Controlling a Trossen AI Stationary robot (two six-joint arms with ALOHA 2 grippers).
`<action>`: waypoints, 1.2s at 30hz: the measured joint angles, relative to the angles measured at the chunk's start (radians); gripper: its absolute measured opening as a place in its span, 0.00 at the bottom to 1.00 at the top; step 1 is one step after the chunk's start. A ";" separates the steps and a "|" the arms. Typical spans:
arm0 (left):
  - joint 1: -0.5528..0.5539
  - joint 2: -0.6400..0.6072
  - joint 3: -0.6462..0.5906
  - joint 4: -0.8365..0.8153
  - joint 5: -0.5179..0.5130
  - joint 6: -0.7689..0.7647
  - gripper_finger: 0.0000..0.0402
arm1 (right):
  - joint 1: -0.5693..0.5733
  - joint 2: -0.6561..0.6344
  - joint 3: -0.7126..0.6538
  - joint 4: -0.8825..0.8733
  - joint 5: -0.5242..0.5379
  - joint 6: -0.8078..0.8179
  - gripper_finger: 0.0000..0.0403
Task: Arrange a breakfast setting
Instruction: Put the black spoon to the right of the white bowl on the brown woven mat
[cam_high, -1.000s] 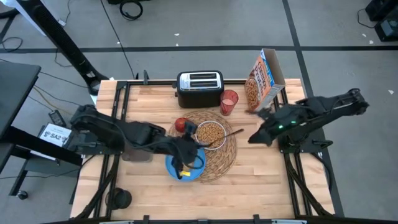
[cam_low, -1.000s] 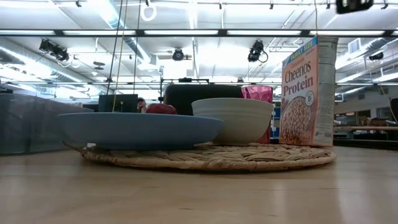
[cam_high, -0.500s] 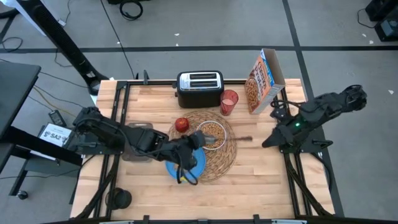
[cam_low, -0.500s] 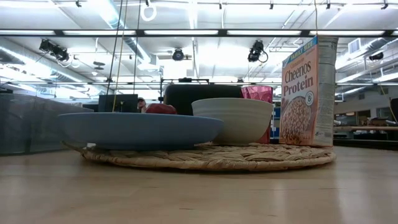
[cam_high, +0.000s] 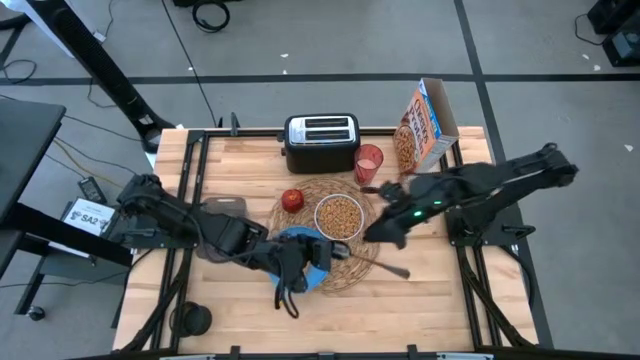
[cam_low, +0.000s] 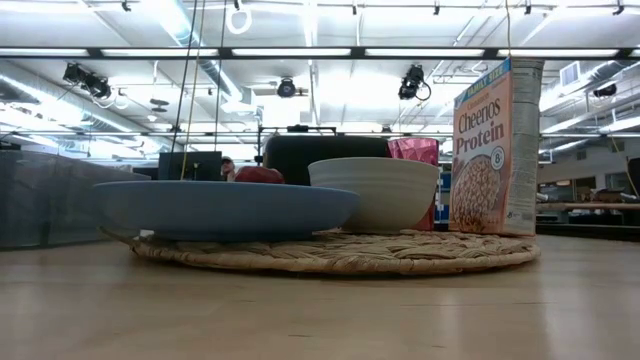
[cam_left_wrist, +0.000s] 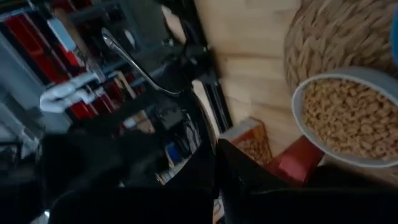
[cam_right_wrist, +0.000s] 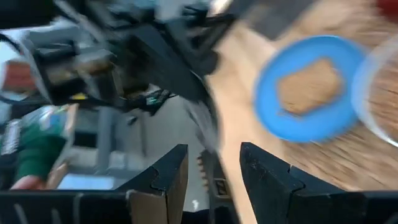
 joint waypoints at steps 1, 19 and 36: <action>-0.007 0.002 0.000 -0.002 0.002 0.005 0.03 | -0.013 0.030 0.000 0.054 -0.040 -0.019 0.38; -0.024 0.011 0.000 0.022 0.028 0.017 0.03 | -0.046 0.232 0.000 0.248 -0.216 -0.178 0.34; 0.008 0.004 0.000 0.034 0.075 -0.194 0.27 | -0.052 0.224 0.000 0.265 -0.213 -0.146 0.02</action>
